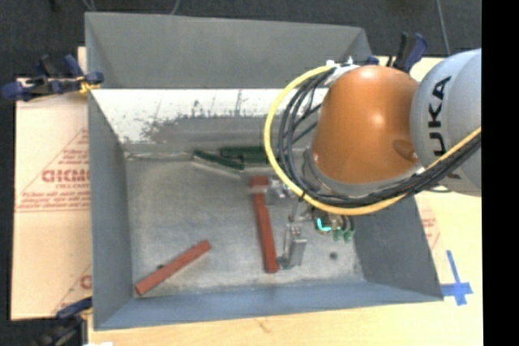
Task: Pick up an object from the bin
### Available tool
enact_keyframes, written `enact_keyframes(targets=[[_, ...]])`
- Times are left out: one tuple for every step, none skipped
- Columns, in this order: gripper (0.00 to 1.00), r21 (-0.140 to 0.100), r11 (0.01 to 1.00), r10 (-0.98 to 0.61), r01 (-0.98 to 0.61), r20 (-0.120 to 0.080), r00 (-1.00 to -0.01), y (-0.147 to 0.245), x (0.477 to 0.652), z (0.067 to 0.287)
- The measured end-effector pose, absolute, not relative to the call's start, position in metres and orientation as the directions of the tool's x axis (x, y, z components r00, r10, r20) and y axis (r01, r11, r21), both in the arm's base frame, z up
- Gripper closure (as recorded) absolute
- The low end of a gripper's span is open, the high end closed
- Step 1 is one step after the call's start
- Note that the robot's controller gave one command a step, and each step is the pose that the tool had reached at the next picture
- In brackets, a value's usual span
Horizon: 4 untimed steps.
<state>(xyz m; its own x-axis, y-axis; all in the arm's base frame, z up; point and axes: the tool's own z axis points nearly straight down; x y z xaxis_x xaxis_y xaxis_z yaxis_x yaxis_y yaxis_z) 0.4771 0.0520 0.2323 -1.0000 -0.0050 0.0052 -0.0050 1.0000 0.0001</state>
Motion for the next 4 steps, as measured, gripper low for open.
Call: enact_keyframes(targets=[[0.0, -0.001, 0.974, -0.228, -0.228, 0.004, -0.974, -0.007, 0.484, 0.114], [0.0, 0.001, 0.706, -0.708, -0.708, 0.0, -0.706, 0.046, 0.493, 0.082], [0.0, -0.008, 0.691, -0.723, -0.723, -0.003, -0.691, -0.043, 0.554, 0.07], [0.0, -0.003, 0.411, -0.912, -0.912, -0.003, -0.411, -0.037, 0.613, 0.071]])
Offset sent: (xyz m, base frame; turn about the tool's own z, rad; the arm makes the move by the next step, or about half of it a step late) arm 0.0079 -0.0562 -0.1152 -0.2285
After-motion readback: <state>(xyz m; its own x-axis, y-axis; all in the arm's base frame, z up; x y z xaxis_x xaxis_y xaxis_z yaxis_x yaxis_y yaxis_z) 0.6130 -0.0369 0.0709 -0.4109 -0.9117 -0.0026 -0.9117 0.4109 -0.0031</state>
